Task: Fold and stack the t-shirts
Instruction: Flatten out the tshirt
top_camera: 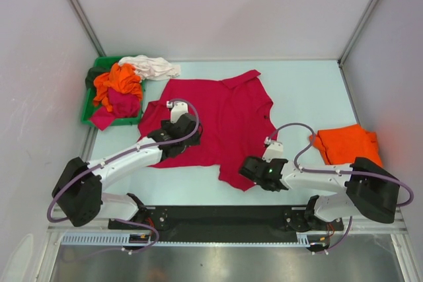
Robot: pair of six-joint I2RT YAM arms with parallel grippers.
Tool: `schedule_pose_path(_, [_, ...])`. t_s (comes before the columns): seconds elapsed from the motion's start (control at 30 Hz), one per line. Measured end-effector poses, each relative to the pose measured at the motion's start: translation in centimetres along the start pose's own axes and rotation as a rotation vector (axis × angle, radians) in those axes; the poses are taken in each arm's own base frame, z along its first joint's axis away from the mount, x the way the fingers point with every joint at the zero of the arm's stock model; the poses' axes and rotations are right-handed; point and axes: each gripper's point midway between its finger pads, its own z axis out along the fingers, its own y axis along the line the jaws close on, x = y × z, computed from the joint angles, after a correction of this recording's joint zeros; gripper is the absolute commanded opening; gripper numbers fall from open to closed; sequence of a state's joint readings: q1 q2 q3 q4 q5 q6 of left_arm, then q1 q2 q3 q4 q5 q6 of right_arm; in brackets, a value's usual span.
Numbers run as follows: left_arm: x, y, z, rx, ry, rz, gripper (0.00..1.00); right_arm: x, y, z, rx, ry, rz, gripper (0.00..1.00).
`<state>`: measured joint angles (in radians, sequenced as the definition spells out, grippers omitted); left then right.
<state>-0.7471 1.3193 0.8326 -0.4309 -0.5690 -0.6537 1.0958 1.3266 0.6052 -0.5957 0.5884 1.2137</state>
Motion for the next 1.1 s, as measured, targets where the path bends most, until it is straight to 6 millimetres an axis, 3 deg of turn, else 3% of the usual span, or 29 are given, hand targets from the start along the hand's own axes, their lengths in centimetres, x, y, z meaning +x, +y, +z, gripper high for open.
schedule_pose_path(0.3, [-0.2, -0.1, -0.2, 0.007, -0.004, -0.003, 0.83, 2.1, -4.6, -2.8, 0.176, 0.066, 0.046, 0.0])
schedule_pose_path(0.5, [0.0, -0.3, -0.2, 0.018, 0.005, -0.003, 0.83, 2.1, -7.1, -4.6, 0.242, 0.083, 0.104, 0.0])
schedule_pose_path(1.0, [0.1, 0.0, -0.3, 0.016, 0.014, 0.007, 0.84, 1.6, -8.2, -5.4, 0.295, 0.081, 0.159, 0.0])
schedule_pose_path(1.1, [0.1, 0.2, -0.4, 0.011, 0.016, 0.006, 0.84, 1.4, -8.3, -5.4, 0.304, 0.08, 0.195, 0.07])
